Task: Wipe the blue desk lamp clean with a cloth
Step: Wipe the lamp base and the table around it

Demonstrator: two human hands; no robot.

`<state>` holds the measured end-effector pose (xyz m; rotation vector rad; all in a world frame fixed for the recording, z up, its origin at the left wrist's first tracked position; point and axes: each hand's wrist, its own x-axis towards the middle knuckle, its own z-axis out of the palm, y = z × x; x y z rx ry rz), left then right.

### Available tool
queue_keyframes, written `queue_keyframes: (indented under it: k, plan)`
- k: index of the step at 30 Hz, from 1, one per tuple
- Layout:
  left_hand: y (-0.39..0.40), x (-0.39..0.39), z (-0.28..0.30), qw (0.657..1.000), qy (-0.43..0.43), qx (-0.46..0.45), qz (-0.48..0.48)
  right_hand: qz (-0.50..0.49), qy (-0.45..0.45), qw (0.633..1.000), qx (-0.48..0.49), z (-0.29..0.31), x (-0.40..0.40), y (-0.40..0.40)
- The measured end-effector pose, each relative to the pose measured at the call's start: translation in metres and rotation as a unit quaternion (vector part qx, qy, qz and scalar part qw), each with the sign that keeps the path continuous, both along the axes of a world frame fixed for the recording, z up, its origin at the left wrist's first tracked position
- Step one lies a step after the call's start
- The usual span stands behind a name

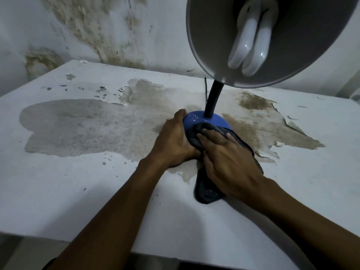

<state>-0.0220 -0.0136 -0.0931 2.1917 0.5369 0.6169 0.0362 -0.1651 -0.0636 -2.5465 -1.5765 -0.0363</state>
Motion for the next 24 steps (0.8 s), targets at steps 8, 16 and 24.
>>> queue_keyframes:
  k: [8,16,24]
  plan:
    - [0.001,0.000,0.000,1.000,-0.004,-0.003,-0.005,0.014,-0.006,1.000,0.004,0.001,-0.001,0.002]
    - [0.000,-0.003,0.002,1.000,-0.022,-0.007,-0.014,-0.085,0.022,0.995,0.051,0.006,0.033,-0.017]
    - [0.000,0.000,-0.001,0.999,-0.028,0.017,-0.008,-0.008,0.015,1.000,0.019,-0.001,-0.022,-0.010]
